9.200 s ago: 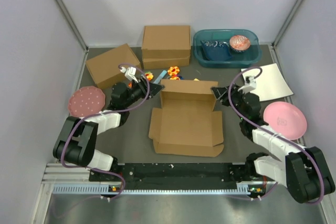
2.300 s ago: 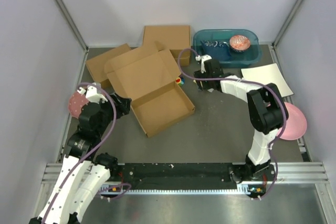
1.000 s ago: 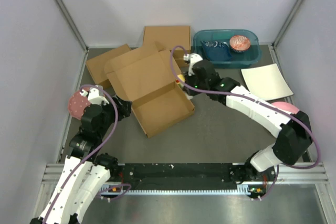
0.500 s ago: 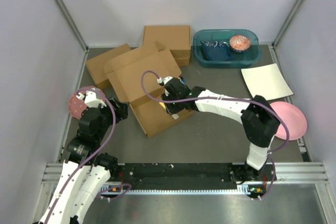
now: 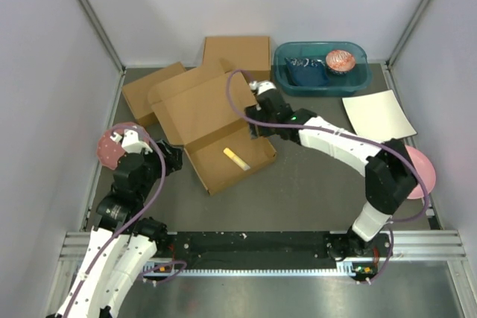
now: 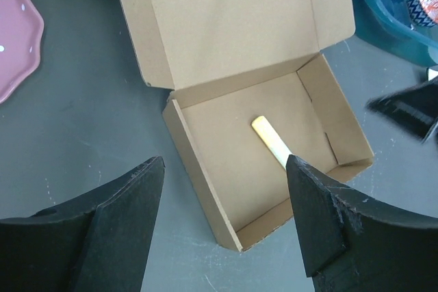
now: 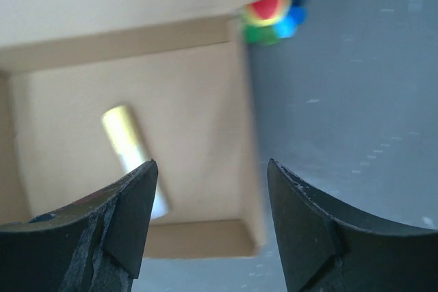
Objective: Fold the paper box
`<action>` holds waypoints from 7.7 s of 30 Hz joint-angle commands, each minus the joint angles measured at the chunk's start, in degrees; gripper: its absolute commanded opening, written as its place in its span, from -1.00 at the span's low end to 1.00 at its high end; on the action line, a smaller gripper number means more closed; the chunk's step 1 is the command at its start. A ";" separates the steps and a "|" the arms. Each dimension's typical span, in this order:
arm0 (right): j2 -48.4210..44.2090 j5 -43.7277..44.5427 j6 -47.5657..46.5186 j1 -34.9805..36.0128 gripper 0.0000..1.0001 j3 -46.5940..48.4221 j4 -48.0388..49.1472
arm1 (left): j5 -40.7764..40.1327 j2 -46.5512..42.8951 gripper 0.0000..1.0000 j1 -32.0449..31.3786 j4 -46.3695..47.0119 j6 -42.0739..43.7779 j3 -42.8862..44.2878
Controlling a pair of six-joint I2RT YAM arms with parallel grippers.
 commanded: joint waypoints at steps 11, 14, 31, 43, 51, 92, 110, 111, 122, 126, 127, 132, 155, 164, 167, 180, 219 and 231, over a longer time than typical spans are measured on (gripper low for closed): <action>3.65 -5.77 -4.03 -10.53 0.26 -3.23 8.98 | 2.32 0.87 0.55 -0.01 0.35 -1.34 -1.29; 2.94 -6.74 -3.24 -10.53 0.25 -5.69 12.32 | 1.79 0.60 0.55 -0.01 0.09 -1.25 -1.37; 0.32 -10.88 -2.54 -9.92 -0.38 -17.54 16.63 | 5.30 2.54 0.52 -0.01 1.23 -2.14 -2.08; -12.25 -4.11 -0.52 -5.09 -0.77 -29.24 14.18 | 5.66 4.82 0.53 -0.01 2.72 -1.78 -0.06; -24.63 -1.21 10.62 1.06 -0.77 -41.53 11.28 | 5.13 6.32 0.52 -0.01 3.86 -1.96 -0.76; -2.18 -28.37 2.22 -22.93 0.43 -5.89 19.54 | 17.69 34.79 0.91 12.47 13.88 -1.43 5.48; 6.73 -29.16 -0.16 -22.93 -0.40 -1.74 16.63 | 24.99 44.64 0.16 12.47 15.54 0.68 9.35; 5.94 -29.07 -0.16 -22.84 -0.45 -2.18 17.59 | 25.60 44.72 -0.02 12.47 16.16 1.38 9.44; -10.58 -23.81 0.45 -22.58 -0.87 -17.72 26.73 | 34.31 45.61 -0.69 10.45 31.27 -0.90 8.82; -19.10 -16.51 -0.86 -21.35 -0.92 -26.68 32.36 | 30.28 44.81 -0.69 6.24 40.23 0.41 8.03; -21.73 -14.06 -1.39 -21.17 -0.92 -29.40 32.98 | 29.31 45.34 -0.69 4.23 42.08 1.03 7.94; -28.95 -5.70 -5.96 -19.06 -0.92 -35.74 34.82 | 24.56 48.85 -0.67 0.43 53.85 4.11 7.33; -31.96 -9.99 -6.49 -17.38 -0.22 -24.17 2.06 | 10.14 48.42 -0.73 -7.13 92.89 11.49 -16.66; -25.45 -16.07 -5.26 -23.10 0.08 -13.61 -11.31 | 6.74 47.63 -0.74 -8.36 93.42 12.63 -17.72; -26.76 -13.34 -4.30 -23.54 0.29 -14.48 -11.40 | 1.73 45.44 -0.53 -8.36 91.68 12.81 -17.72; -20.88 -14.31 0.63 -26.35 0.70 -14.13 -6.57 | 18.65 53.33 0.56 2.53 34.89 9.29 11.54; -18.22 -18.09 0.54 -28.03 -1.00 -17.38 11.35 | 37.83 58.36 -1.00 4.38 58.15 2.89 8.31; -32.91 -4.47 -5.78 -21.09 -1.00 -34.87 39.56 | 16.14 49.30 -0.98 -5.36 98.68 10.43 -10.06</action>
